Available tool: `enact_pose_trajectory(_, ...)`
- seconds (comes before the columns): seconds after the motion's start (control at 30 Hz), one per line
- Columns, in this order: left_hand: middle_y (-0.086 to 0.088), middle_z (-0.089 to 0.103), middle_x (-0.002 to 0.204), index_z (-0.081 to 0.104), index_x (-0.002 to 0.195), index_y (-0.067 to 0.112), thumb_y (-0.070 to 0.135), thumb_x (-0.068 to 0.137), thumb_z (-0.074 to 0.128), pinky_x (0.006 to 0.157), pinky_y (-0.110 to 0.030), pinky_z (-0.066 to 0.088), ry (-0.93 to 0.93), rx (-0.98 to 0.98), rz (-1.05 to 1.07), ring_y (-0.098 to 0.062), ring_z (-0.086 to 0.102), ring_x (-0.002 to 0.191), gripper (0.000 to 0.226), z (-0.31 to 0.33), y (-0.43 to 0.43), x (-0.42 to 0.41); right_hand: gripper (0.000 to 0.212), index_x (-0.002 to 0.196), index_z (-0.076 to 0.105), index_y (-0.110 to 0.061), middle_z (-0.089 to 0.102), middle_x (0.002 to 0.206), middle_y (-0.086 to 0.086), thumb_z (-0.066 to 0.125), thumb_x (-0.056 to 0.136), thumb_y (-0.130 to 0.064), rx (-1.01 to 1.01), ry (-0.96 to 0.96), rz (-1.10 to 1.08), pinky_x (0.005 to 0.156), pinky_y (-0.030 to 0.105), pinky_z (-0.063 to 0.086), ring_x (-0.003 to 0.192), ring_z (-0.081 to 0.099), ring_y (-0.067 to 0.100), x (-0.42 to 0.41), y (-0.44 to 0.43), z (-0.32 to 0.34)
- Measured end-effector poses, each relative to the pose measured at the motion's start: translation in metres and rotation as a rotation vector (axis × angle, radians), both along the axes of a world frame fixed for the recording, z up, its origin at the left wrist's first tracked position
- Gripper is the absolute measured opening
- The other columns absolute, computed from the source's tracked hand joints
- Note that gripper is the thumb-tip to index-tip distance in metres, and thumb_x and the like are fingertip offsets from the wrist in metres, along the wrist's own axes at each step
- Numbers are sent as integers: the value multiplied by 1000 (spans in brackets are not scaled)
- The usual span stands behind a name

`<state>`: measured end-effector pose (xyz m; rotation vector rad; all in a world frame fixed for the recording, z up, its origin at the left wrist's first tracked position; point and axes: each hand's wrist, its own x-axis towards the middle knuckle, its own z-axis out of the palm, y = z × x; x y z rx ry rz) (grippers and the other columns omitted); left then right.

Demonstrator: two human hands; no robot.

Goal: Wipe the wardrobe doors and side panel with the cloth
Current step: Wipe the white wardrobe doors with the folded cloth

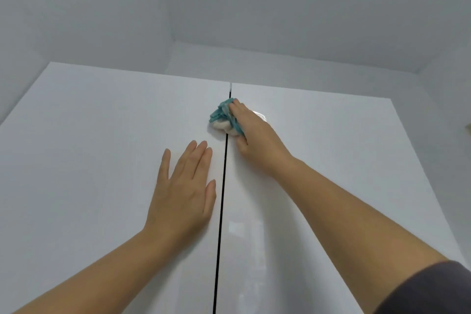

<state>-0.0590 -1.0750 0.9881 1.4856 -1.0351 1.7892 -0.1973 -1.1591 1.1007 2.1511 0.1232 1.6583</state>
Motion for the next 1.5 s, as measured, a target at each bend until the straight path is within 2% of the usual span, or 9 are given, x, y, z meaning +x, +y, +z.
enact_pose_trajectory(0.13,-11,47,146,49,138,3,29,92,28,112,-54,20,-76,86,21,-25,40,138,57,-6,-8,-15,63,151,24,-16,18,160,1,38,93,2,151,-48,-203,116,25,15,146,18,16,-43,-30,1)
enact_pose_trajectory(0.33,-14,40,150,46,140,1,33,91,27,110,-51,19,-70,101,19,-27,38,140,61,4,-28,-31,57,148,30,-11,33,153,10,36,92,0,351,-384,-314,110,35,26,140,29,27,-105,-88,8)
enact_pose_trajectory(0.47,-15,32,154,36,146,0,36,93,22,113,-48,12,23,44,26,-26,29,144,65,12,-34,-29,59,148,28,-13,33,152,12,39,92,-2,556,-593,-414,118,42,12,145,17,28,-133,-125,17)
enact_pose_trajectory(0.53,-12,26,157,30,148,1,37,94,18,115,-47,7,35,33,30,-22,23,146,66,11,-35,-27,48,139,39,-9,36,148,12,42,91,-6,585,-673,-454,117,49,17,144,18,31,-135,-132,23)
enact_pose_trajectory(0.67,-13,29,156,33,147,0,35,94,19,114,-47,10,19,13,33,-23,26,145,65,10,-38,-27,53,146,36,-13,32,154,4,42,94,-5,556,-739,-269,115,39,27,142,26,24,-127,-130,33)
enact_pose_trajectory(0.93,-7,3,162,8,153,6,42,91,5,119,-40,-4,46,27,-9,-16,-1,150,72,9,-35,-28,43,121,62,-27,62,122,-7,45,85,-10,115,-322,-34,79,20,32,111,54,17,-39,-30,47)
enact_pose_trajectory(1.13,-7,-2,162,4,153,6,45,89,1,119,-38,-5,76,64,0,-16,-5,149,75,12,-33,-30,57,134,57,-22,49,144,-3,47,84,5,-101,-74,-57,109,26,31,134,43,18,-21,-33,22)
enact_pose_trajectory(1.33,-11,12,161,16,152,3,41,95,13,119,-38,0,57,115,10,-22,9,149,69,-16,-21,-24,47,114,69,-7,67,120,9,50,76,12,-280,-38,42,90,21,40,106,58,28,-47,-53,-61)
enact_pose_trajectory(1.5,-9,10,161,17,153,4,42,96,15,119,-40,1,91,123,70,-20,8,149,69,-38,12,5,40,123,65,-17,57,136,1,32,101,-14,-485,186,-36,104,39,42,127,52,23,-58,-71,-137)
